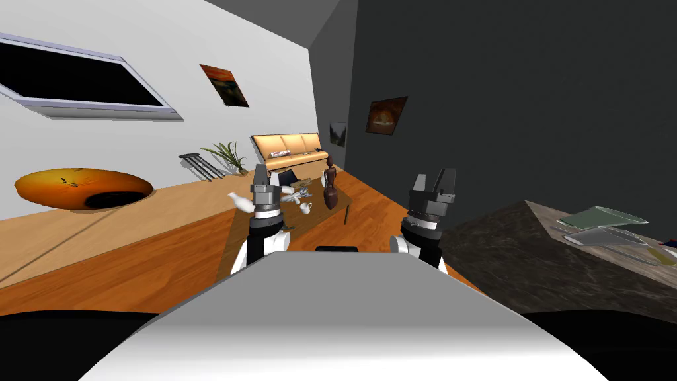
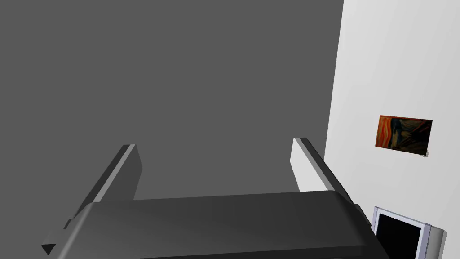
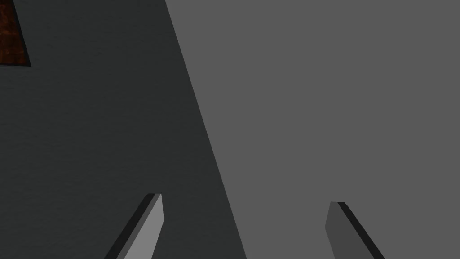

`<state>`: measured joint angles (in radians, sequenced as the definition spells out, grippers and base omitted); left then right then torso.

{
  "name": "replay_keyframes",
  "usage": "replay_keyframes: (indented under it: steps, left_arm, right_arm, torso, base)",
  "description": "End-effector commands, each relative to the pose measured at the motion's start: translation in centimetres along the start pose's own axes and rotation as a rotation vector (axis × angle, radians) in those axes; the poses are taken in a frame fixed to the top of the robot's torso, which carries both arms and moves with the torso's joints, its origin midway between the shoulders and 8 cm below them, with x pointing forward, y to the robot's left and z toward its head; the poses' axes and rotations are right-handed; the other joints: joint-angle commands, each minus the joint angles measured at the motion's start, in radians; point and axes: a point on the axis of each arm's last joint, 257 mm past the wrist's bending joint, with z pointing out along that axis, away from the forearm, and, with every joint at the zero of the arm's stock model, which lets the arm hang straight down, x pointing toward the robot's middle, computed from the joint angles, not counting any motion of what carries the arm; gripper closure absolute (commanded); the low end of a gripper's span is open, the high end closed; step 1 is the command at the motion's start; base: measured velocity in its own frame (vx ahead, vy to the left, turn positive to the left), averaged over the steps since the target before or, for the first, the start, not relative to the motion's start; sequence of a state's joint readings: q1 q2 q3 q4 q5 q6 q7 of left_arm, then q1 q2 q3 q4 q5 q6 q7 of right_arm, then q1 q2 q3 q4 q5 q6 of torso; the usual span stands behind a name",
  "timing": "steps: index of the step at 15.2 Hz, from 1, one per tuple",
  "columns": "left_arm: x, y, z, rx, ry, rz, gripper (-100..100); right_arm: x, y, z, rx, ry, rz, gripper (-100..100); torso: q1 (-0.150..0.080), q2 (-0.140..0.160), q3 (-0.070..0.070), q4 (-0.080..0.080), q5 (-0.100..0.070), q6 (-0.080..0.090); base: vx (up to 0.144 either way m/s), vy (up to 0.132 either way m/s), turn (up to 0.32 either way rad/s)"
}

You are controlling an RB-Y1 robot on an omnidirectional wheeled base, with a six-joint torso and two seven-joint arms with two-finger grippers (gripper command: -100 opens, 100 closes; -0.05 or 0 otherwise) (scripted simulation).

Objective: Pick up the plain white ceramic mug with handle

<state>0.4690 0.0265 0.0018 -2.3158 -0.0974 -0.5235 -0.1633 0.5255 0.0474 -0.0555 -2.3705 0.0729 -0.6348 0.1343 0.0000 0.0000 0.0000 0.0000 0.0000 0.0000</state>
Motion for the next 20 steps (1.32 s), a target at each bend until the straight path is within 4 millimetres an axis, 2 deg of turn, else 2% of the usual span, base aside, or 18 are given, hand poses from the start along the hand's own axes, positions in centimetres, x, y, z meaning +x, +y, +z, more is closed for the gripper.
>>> replay_keyframes:
  steps: [1,3,4,8,9,10,11,12,13,14,15,16,18,19,20]
  left_arm:
    - [0.7,0.4,-0.2,-0.005,0.031,-0.005,-100]
    - [2.0,1.5,-0.6,-0.021,0.088,-0.021,-100]
    - [2.0,1.5,-0.6,-0.021,0.090,-0.021,-100]
    - [4.8,4.1,-2.1,-0.071,0.204,-0.061,-100]
    - [4.9,4.1,-2.2,-0.070,0.211,-0.058,-100]
    - [5.9,5.2,-2.9,-0.094,0.251,-0.075,-100]
    - [6.0,5.2,-2.9,-0.093,0.259,-0.072,-100]
    - [7.0,6.4,-3.8,-0.123,0.296,-0.092,-100]
    - [7.0,6.4,-3.9,-0.120,0.310,-0.086,-100]
    - [8.0,7.7,-4.8,-0.154,0.343,-0.108,-100]
    - [8.1,7.7,-5.0,-0.152,0.363,-0.099,-100]
    - [9.0,9.1,-6.1,-0.189,0.397,-0.122,-100]
    - [9.1,9.1,-6.3,-0.187,0.419,-0.111,-100]
    - [10.0,10.6,-7.7,-0.227,0.463,-0.128,-100]
    - [10.0,10.6,-7.7,-0.226,0.475,-0.121,-100]
  right_arm:
    - [0.0,0.0,0.0,0.000,0.000,0.000,0]
    - [0.0,0.0,0.0,0.000,0.000,0.000,0]
    - [0.0,0.0,0.0,0.000,0.000,0.000,0]
    - [0.0,0.0,0.0,0.000,0.000,0.000,0]
    - [0.0,0.0,0.0,0.000,0.000,0.000,0]
    - [0.0,0.0,0.0,0.000,0.000,0.000,0]
    - [0.0,0.0,0.0,0.000,0.000,0.000,0]
    - [0.0,0.0,0.0,0.000,0.000,0.000,0]
    - [0.0,0.0,0.0,0.000,0.000,0.000,0]
    - [0.0,0.0,0.0,0.000,0.000,0.000,0]
    - [0.0,0.0,0.0,0.000,0.000,0.000,0]
    - [0.0,0.0,0.0,0.000,0.000,0.000,0]
    - [0.0,0.0,0.0,0.000,0.000,0.000,0]
    - [0.0,0.0,0.0,0.000,0.000,0.000,0]
    - [0.0,0.0,0.0,0.000,0.000,0.000,0]
  torso:
    - [0.000,0.000,0.000,0.000,0.000,0.000]
    - [0.000,0.000,0.000,0.000,0.000,0.000]
    - [0.001,-0.001,0.000,0.000,0.000,0.000]
    - [0.001,-0.002,-0.001,0.000,0.000,0.000]
    - [0.001,-0.002,-0.001,0.000,0.000,0.000]
    - [0.001,-0.002,-0.001,0.000,0.000,0.000]
    - [0.000,-0.002,-0.001,0.000,0.000,0.000]
    - [0.000,-0.002,-0.001,0.000,0.000,0.000]
    - [0.000,-0.002,-0.001,0.000,0.000,0.000]
    - [0.000,-0.002,-0.001,0.000,0.000,0.000]
    - [0.000,-0.002,-0.001,0.000,0.000,0.000]
    - [0.000,-0.002,-0.001,-0.001,0.000,0.000]
    - [0.000,-0.002,-0.001,-0.001,0.000,0.000]
    - [0.000,-0.002,-0.001,0.000,0.000,0.000]
    - [0.000,-0.002,-0.001,0.000,0.000,0.000]
  base:
    - [0.004,0.002,-0.021]
    - [0.012,0.006,-0.054]
    - [0.016,0.008,-0.044]
    - [0.021,0.003,-0.063]
    - [0.020,0.002,-0.053]
    - [0.022,0.001,-0.068]
    - [0.019,-0.001,-0.055]
    - [0.019,-0.002,-0.070]
    - [0.019,-0.003,-0.058]
    - [0.023,-0.007,-0.081]
    - [0.024,-0.007,-0.070]
    - [0.026,-0.013,-0.093]
    - [0.022,-0.011,-0.054]
    - [0.019,-0.008,-0.066]
    - [0.021,-0.009,-0.082]
